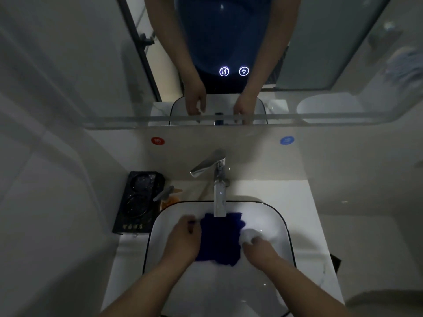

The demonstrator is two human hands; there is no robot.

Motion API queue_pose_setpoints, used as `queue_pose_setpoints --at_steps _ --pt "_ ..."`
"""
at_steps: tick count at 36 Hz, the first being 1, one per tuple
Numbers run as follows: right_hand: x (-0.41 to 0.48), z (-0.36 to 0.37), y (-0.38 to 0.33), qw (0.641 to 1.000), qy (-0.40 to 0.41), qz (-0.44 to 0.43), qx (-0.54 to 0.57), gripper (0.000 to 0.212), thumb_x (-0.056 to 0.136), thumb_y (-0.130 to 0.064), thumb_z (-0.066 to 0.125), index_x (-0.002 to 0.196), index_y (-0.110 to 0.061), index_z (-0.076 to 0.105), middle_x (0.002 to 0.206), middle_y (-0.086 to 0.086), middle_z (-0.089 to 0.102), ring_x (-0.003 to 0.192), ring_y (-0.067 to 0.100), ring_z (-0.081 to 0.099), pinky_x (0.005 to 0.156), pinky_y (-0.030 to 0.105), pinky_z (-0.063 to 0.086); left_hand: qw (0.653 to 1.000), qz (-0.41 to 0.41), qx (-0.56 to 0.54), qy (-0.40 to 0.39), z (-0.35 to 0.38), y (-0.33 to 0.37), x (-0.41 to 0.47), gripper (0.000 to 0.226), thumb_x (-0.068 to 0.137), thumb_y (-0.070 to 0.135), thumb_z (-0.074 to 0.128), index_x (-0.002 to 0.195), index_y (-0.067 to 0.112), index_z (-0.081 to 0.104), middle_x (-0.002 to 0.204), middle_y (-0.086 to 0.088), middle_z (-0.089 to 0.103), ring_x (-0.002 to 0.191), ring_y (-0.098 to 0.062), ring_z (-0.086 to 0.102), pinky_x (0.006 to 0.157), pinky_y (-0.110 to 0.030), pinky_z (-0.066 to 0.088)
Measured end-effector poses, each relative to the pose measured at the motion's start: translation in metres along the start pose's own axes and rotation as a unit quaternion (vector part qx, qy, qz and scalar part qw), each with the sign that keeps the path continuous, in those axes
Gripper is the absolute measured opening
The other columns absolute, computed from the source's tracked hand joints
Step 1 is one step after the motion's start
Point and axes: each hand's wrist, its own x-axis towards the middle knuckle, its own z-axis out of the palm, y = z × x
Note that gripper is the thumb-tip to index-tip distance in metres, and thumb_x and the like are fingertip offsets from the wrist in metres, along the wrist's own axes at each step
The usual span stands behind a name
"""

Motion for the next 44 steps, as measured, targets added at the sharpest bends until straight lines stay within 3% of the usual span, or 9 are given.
queue_pose_setpoints --at_steps 3,12,20,24,27,31,34,40,44 --pt "0.010 -0.001 0.021 0.994 -0.003 0.027 -0.108 0.029 0.094 -0.032 0.058 0.110 -0.009 0.063 0.107 0.010 0.065 0.095 0.025 0.067 0.079 0.031 0.055 0.993 -0.004 -0.112 0.026 -0.019 0.045 0.022 0.031 0.112 0.048 0.042 0.104 0.027 0.064 0.101 0.000 0.074 0.076 -0.015 0.070 0.065 -0.030 0.053" --pt "0.031 0.023 0.014 0.981 -0.023 -0.024 -0.190 0.079 0.069 -0.065 0.068 0.130 -0.016 0.069 0.127 0.006 0.071 0.120 0.024 0.069 0.103 0.032 0.057 0.958 -0.014 -0.285 0.007 -0.032 0.105 0.047 0.024 0.113 0.026 0.053 0.093 0.019 0.062 0.084 0.000 0.068 0.064 -0.013 0.059 0.055 -0.025 0.048" --pt "0.033 0.027 0.009 0.985 -0.005 0.002 -0.171 0.091 0.060 -0.066 0.067 0.133 -0.013 0.061 0.133 0.009 0.066 0.121 0.028 0.068 0.100 0.031 0.057 0.961 0.081 -0.255 0.067 -0.036 0.098 0.044 0.017 0.109 0.008 0.052 0.118 0.012 0.067 0.101 -0.001 0.073 0.076 -0.011 0.063 0.062 -0.018 0.054" --pt "0.033 0.030 0.010 0.985 0.011 0.010 -0.169 0.087 0.061 -0.069 0.066 0.130 -0.016 0.063 0.131 0.008 0.066 0.119 0.027 0.069 0.097 0.030 0.057 0.981 0.048 -0.112 0.149 -0.010 0.045 0.032 0.023 0.104 0.007 0.048 0.098 0.018 0.068 0.091 -0.002 0.069 0.078 -0.016 0.063 0.072 -0.032 0.052" --pt "0.036 0.030 0.010 0.986 0.013 0.013 -0.168 0.081 0.064 -0.063 0.065 0.129 -0.014 0.063 0.130 0.008 0.066 0.118 0.028 0.068 0.095 0.031 0.058 0.994 0.029 0.086 0.067 0.023 -0.007 0.032 0.028 0.099 0.010 0.056 0.119 0.022 0.071 0.112 -0.001 0.069 0.103 -0.021 0.068 0.091 -0.038 0.056" --pt "0.038 0.028 0.007 0.986 -0.021 0.036 -0.159 0.090 0.069 -0.060 0.063 0.144 -0.012 0.051 0.142 0.013 0.055 0.133 0.033 0.056 0.107 0.037 0.050 0.963 0.037 0.261 -0.060 0.064 -0.045 0.052 0.093 0.088 0.049 0.072 0.167 0.036 0.025 0.169 -0.005 0.031 0.150 -0.035 0.040 0.115 -0.054 0.048" --pt "0.042 0.028 0.010 0.980 -0.051 0.041 -0.190 0.086 0.071 -0.061 0.058 0.143 -0.015 0.049 0.140 0.015 0.053 0.133 0.035 0.052 0.109 0.040 0.048 0.953 -0.001 0.294 -0.076 0.087 -0.047 0.066 0.121 0.072 0.069 0.076 0.165 0.041 0.003 0.165 -0.008 0.022 0.151 -0.042 0.032 0.116 -0.059 0.045" --pt "0.053 0.027 0.019 0.968 -0.094 0.028 -0.230 0.074 0.072 -0.061 0.052 0.130 -0.015 0.052 0.127 0.017 0.058 0.120 0.036 0.058 0.097 0.039 0.050 0.975 0.014 0.174 -0.134 0.104 -0.059 0.073 0.070 0.095 0.033 0.071 0.152 0.029 0.030 0.125 -0.007 0.061 0.105 -0.028 0.068 0.088 -0.044 0.061" --pt "0.059 0.030 0.013 0.991 -0.123 0.041 -0.030 0.050 0.110 -0.052 0.041 0.134 -0.013 0.062 0.135 0.018 0.067 0.122 0.036 0.064 0.102 0.039 0.050 0.982 -0.054 0.016 -0.178 0.106 -0.041 0.071 0.019 0.099 0.026 0.062 0.111 0.012 0.060 0.106 -0.009 0.070 0.092 -0.024 0.068 0.083 -0.042 0.058"
